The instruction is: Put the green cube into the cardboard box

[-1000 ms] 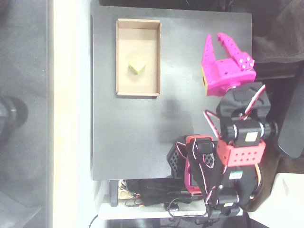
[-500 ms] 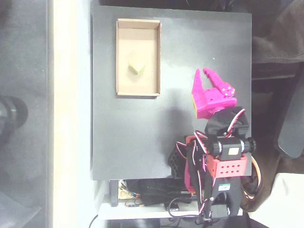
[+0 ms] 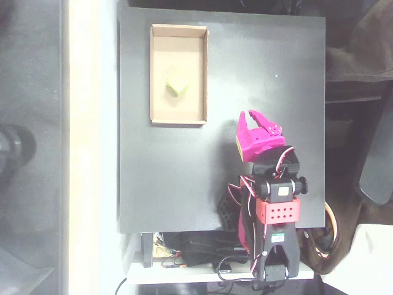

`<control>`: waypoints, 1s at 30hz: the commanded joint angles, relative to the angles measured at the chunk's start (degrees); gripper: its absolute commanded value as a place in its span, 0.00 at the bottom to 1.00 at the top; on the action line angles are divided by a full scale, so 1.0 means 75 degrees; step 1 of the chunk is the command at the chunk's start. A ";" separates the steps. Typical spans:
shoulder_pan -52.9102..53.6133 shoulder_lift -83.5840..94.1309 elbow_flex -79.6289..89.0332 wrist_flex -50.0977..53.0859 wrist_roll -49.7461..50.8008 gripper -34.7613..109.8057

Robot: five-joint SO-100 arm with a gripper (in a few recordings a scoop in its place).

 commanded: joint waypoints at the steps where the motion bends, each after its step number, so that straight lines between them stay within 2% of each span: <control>1: -0.0047 0.0328 0.0469 0.0035 0.0094 0.27; 12: 0.0023 0.0516 0.1137 0.0105 0.0094 0.27; 23: 0.0035 0.0516 0.1137 0.2285 0.0176 0.27; 30: 0.0035 0.0516 0.1137 0.2461 0.0187 0.27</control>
